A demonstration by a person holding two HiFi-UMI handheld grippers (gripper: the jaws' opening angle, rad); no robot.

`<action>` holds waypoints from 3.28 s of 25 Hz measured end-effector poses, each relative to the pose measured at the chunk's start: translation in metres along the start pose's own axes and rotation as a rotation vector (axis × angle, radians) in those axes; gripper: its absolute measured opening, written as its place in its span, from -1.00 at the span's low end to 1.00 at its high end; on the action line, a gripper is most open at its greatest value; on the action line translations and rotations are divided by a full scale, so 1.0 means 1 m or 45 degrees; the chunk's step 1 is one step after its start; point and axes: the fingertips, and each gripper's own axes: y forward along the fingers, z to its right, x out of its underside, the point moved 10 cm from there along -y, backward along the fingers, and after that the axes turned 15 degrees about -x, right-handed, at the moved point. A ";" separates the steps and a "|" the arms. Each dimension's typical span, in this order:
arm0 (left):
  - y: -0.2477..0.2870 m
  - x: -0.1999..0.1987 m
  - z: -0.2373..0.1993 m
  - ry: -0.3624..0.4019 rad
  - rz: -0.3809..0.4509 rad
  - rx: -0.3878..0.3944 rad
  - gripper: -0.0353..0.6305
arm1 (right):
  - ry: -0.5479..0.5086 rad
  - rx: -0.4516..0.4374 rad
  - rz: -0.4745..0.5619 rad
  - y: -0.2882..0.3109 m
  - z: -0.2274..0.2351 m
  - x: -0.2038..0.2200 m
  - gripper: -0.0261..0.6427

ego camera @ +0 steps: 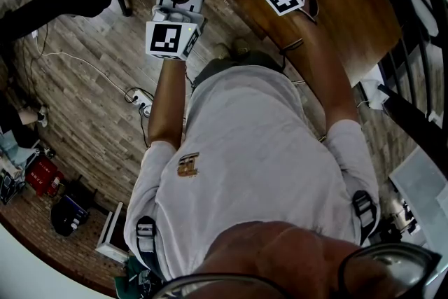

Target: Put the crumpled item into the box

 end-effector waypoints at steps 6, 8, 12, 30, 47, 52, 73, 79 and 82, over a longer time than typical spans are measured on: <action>0.000 0.002 -0.004 -0.002 -0.002 0.001 -0.83 | -0.045 -0.024 0.077 -0.001 -0.009 0.001 -0.45; 0.000 0.002 -0.003 0.002 -0.006 0.001 -0.83 | -0.049 -0.038 0.069 0.002 -0.009 0.001 -0.64; 0.000 0.001 -0.003 0.007 -0.015 -0.012 -0.83 | -0.057 -0.032 0.033 0.010 -0.005 0.000 -0.71; 0.002 -0.002 0.002 0.027 -0.017 -0.036 -0.83 | 0.011 -0.062 0.182 0.000 0.000 0.005 -0.78; 0.008 -0.021 0.046 0.053 -0.009 0.005 -0.83 | -0.095 -0.303 1.104 -0.116 -0.031 -0.035 -0.81; 0.002 -0.032 0.063 0.040 0.019 0.017 -0.83 | -0.143 -0.391 1.285 -0.141 -0.044 -0.032 -0.82; -0.018 -0.045 0.085 0.040 0.052 0.008 -0.83 | -0.205 -0.451 1.528 -0.170 -0.071 -0.028 -0.82; -0.023 -0.045 0.085 0.042 0.055 0.003 -0.83 | -0.233 -0.439 1.519 -0.172 -0.076 -0.027 -0.82; -0.024 -0.046 0.084 0.038 0.058 0.006 -0.83 | -0.234 -0.436 1.524 -0.173 -0.077 -0.029 -0.82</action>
